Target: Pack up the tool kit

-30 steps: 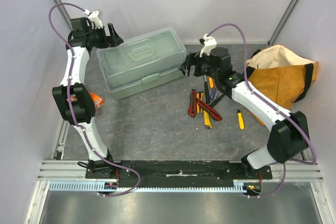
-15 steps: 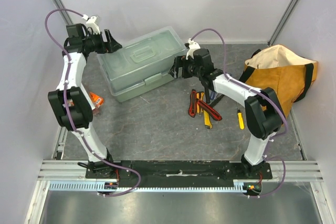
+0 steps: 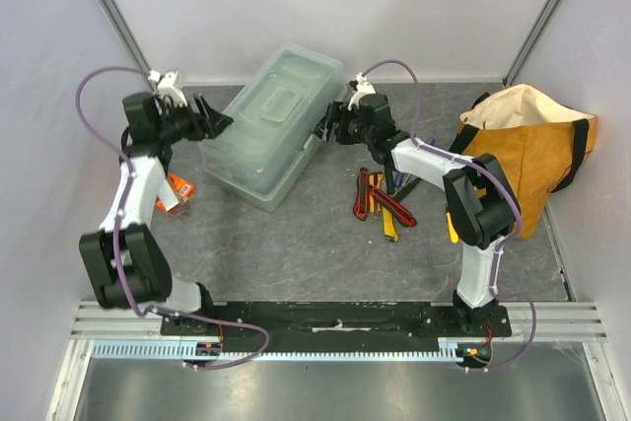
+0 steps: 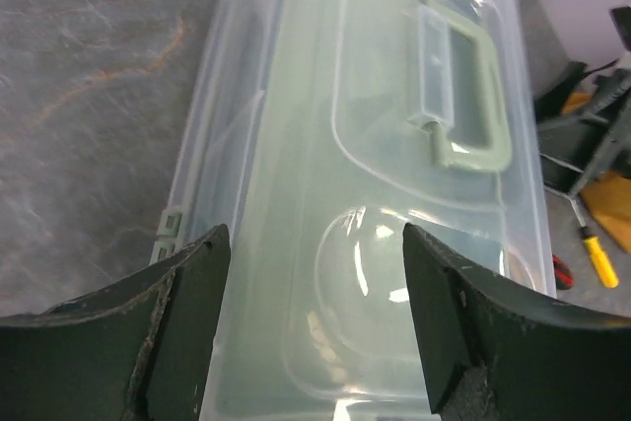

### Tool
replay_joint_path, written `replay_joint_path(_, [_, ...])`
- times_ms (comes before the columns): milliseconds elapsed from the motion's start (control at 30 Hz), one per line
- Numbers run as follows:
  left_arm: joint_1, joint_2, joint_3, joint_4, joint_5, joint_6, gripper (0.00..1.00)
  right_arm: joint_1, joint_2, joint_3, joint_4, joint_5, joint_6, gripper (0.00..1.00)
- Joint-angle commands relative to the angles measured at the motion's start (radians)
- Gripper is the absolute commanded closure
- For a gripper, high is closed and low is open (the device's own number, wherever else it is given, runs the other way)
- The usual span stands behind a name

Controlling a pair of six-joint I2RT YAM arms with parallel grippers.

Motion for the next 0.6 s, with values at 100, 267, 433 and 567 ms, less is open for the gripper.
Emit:
replay_joint_path(100, [-0.027, -0.236, -0.240, -0.038, -0.042, -0.236, 0.23, 0.007, -0.053, -0.022, 0.095, 0.041, 0.039, 0.12])
replay_joint_path(267, [-0.027, -0.248, -0.081, -0.107, -0.252, -0.220, 0.18, -0.009, -0.101, -0.028, 0.070, 0.075, 0.053, 0.09])
replay_joint_path(433, [-0.027, -0.167, -0.006, -0.041, -0.234, -0.243, 0.05, -0.030, -0.122, -0.012, 0.061, 0.038, 0.119, 0.07])
replay_joint_path(567, [-0.027, -0.023, 0.059, -0.017, -0.116, -0.294, 0.06, -0.036, -0.128, -0.010, 0.093, -0.029, 0.173, 0.05])
